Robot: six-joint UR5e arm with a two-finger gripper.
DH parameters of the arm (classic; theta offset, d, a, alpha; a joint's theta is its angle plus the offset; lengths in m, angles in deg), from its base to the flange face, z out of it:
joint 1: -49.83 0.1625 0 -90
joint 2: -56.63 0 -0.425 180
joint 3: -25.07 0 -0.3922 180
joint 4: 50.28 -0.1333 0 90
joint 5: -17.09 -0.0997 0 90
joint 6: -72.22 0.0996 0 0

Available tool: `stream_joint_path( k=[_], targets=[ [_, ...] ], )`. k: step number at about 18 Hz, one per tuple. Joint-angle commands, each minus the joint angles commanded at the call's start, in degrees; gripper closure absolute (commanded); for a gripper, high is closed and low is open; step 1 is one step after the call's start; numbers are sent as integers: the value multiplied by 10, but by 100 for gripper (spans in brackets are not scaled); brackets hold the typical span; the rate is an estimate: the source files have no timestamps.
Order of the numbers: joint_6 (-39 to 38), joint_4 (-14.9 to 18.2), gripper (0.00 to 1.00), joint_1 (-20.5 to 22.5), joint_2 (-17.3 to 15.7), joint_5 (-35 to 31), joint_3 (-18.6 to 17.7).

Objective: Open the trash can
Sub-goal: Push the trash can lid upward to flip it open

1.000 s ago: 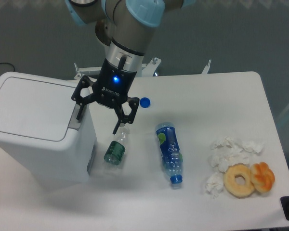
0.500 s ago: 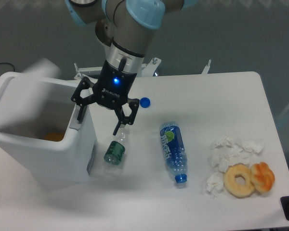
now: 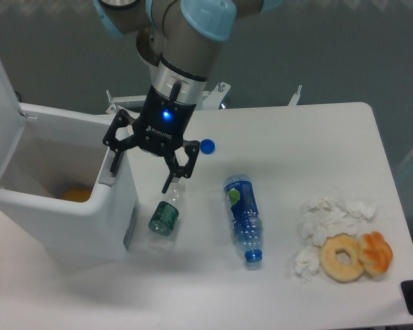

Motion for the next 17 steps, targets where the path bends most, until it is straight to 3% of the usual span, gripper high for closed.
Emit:
stream_joint_path(
  k=[7, 14, 17],
  targets=[
    [21, -4, 0, 5, 14, -14, 53],
    [193, -4, 0, 4, 18, -133, 62],
    [222, -4, 0, 4, 19, -146, 63]
  ],
)
